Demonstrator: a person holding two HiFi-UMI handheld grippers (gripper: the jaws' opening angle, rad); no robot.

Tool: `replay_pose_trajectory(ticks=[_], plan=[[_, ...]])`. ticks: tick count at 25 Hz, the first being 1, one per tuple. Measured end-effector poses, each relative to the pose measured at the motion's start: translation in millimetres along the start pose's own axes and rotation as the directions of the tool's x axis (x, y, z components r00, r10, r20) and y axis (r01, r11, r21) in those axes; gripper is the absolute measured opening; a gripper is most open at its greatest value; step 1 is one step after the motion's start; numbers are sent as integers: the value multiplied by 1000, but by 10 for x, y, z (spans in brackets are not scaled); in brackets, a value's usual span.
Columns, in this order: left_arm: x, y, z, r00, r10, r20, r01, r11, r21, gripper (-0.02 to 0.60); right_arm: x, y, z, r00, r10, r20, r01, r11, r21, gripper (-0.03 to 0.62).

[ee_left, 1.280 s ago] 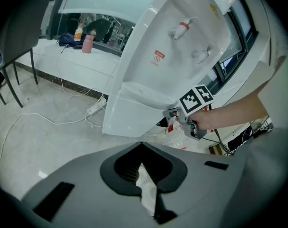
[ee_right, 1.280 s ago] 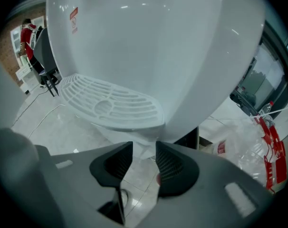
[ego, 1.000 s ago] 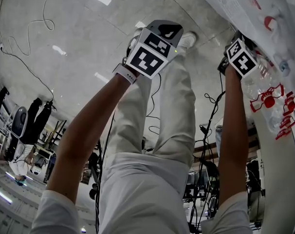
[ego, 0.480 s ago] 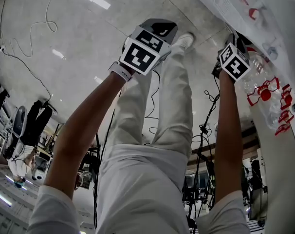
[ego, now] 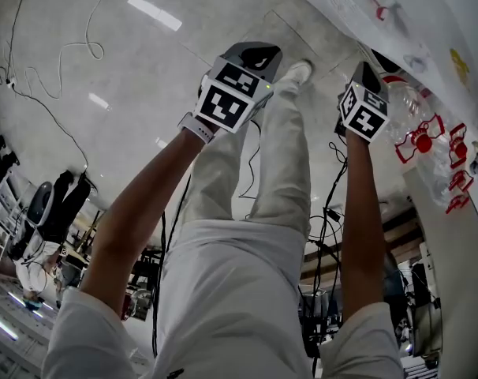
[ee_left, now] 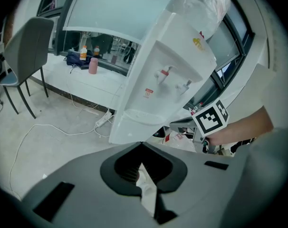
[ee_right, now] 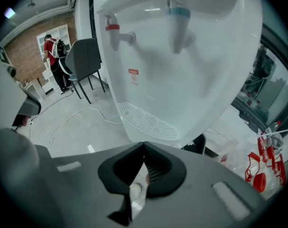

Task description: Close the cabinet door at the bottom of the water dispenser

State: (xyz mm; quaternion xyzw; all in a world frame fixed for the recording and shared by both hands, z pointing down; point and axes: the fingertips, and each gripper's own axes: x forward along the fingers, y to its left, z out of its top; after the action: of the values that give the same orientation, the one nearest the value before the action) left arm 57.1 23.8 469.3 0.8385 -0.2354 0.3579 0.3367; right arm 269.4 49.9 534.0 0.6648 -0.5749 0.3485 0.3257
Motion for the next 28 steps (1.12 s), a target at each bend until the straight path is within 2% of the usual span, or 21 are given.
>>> replay_pose_trajectory(ticks=[6, 11, 16, 22, 28], plan=[[-310, -116, 53, 1000, 17, 26, -16, 999, -32, 6, -399, 356, 200, 996, 84, 11, -83, 994, -68, 11], [-727, -76, 84, 999, 36, 39, -33, 995, -98, 6, -815, 773, 447, 985, 166, 38, -161, 981, -104, 11], [-1167, -189, 246, 994, 42, 98, -28, 989, -142, 6, -1248, 1005, 640, 970, 237, 62, -223, 959, -173, 11], [-1750, -359, 485, 983, 49, 175, -18, 984, -175, 6, -1822, 1283, 860, 943, 325, 73, -306, 932, -197, 11], [-2292, -435, 743, 968, 52, 246, -10, 985, -170, 6, -2417, 1518, 1222, 921, 368, 130, -329, 911, -249, 11]])
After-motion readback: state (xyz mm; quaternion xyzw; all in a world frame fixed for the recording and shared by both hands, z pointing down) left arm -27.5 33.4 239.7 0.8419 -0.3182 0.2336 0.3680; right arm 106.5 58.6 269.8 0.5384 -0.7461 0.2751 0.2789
